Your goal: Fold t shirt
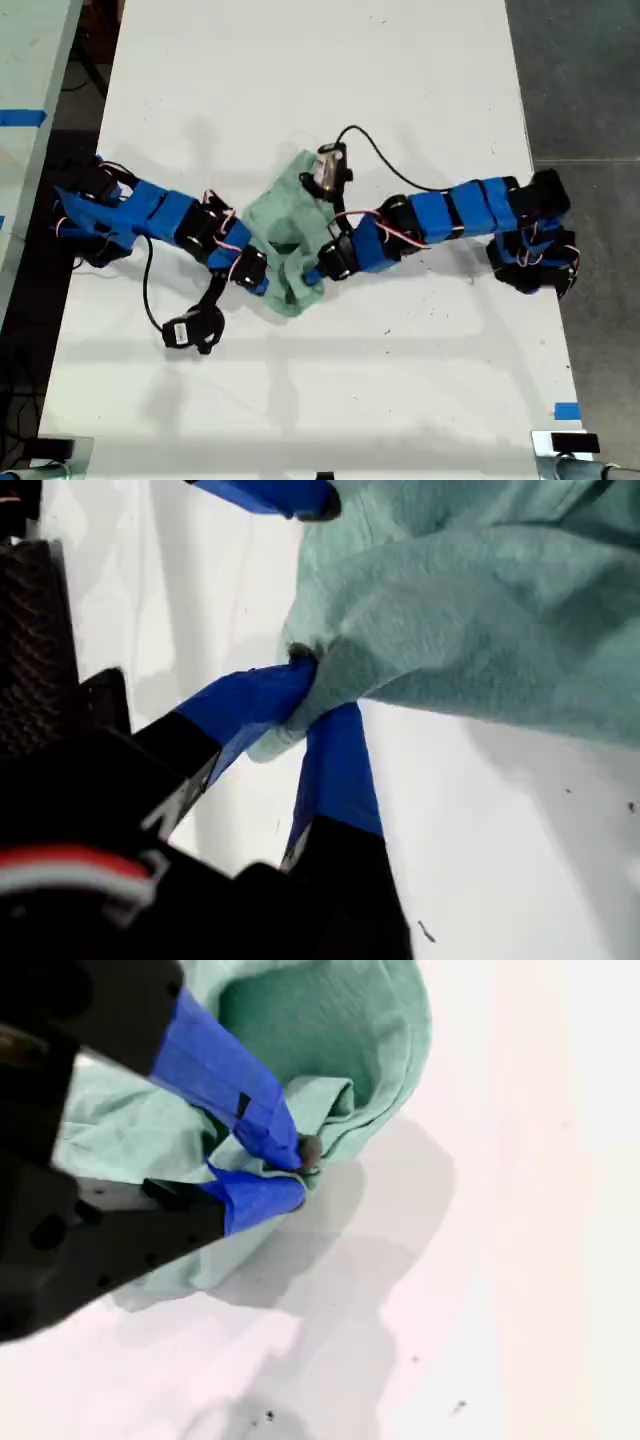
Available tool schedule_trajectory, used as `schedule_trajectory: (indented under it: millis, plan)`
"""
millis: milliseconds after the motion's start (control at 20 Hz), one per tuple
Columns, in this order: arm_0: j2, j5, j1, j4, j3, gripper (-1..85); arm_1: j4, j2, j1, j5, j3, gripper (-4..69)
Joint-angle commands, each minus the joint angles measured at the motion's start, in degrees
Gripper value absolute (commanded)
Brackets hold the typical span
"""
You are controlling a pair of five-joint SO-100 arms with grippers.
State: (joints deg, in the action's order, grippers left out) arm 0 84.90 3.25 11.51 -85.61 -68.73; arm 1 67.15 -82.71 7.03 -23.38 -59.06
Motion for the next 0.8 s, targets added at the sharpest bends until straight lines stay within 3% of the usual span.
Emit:
schedule_trajectory:
  millis: [0, 150, 300, 350, 400, 450, 700, 750]
  plan:
    - [10.0, -5.6, -13.5, -1.8, -2.7, -0.2, -3.0, -6.9, -10.9, -2.6, -2.7, 1.4]
    - [9.4, -14.4, -28.7, -1.8, -4.1, -0.2, -2.0, -6.3, -20.8, -2.5, -6.9, 1.4]
    - [4.1, -21.2, -37.7, -1.1, 2.1, -0.2, -1.4, -6.3, -26.5, -3.0, -9.5, 1.9]
    - [2.4, -23.6, -40.2, -1.0, 4.1, 4.0, -0.2, -6.5, -28.0, -4.0, -9.2, 5.6]
    - [0.8, -26.5, -42.5, -0.8, 5.9, 13.3, 1.9, -7.0, -29.9, -4.6, -8.8, 14.8]
    - [-0.2, -29.0, -44.7, -0.6, 6.4, 15.9, 4.3, -8.2, -31.7, -5.2, -8.5, 19.7]
    - [3.7, -35.4, -52.7, -3.3, 9.1, 11.5, 16.7, -20.0, -39.9, -8.8, -9.3, 25.2]
    - [7.5, -36.1, -53.1, -3.8, 10.1, 0.5, 18.5, -23.0, -40.5, -9.4, -9.6, 20.4]
